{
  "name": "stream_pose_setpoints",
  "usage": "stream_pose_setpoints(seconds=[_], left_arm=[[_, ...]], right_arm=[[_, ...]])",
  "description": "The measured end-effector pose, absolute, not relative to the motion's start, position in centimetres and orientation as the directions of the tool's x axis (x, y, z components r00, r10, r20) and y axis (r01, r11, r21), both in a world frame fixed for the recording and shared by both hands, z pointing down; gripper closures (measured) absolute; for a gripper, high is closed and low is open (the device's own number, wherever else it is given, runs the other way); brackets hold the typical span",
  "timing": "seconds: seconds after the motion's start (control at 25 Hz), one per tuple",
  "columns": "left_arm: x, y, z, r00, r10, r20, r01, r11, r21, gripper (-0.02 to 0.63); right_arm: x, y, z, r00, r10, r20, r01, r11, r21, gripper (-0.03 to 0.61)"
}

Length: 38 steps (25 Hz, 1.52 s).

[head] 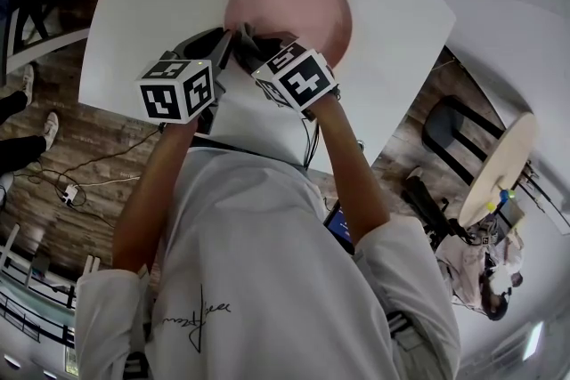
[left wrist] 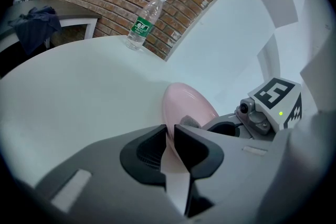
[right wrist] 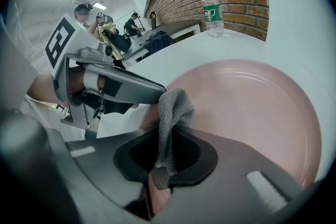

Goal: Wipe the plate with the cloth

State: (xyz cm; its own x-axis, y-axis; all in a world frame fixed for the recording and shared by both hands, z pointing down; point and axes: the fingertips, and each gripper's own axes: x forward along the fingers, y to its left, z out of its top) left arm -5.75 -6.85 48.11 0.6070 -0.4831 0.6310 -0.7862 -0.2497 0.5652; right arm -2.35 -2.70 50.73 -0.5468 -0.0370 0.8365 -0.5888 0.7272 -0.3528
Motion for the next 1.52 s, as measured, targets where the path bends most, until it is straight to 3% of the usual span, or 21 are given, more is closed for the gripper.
stream_pose_setpoints(seconds=[1.52], left_arm=[[-5.8, -6.9, 48.3, 0.601, -0.482, 0.638, -0.791, -0.245, 0.56, 0.549]], right_arm=[[0.7, 0.1, 51.1, -0.494, 0.131, 0.859, -0.488, 0.776, -0.399, 0.529]])
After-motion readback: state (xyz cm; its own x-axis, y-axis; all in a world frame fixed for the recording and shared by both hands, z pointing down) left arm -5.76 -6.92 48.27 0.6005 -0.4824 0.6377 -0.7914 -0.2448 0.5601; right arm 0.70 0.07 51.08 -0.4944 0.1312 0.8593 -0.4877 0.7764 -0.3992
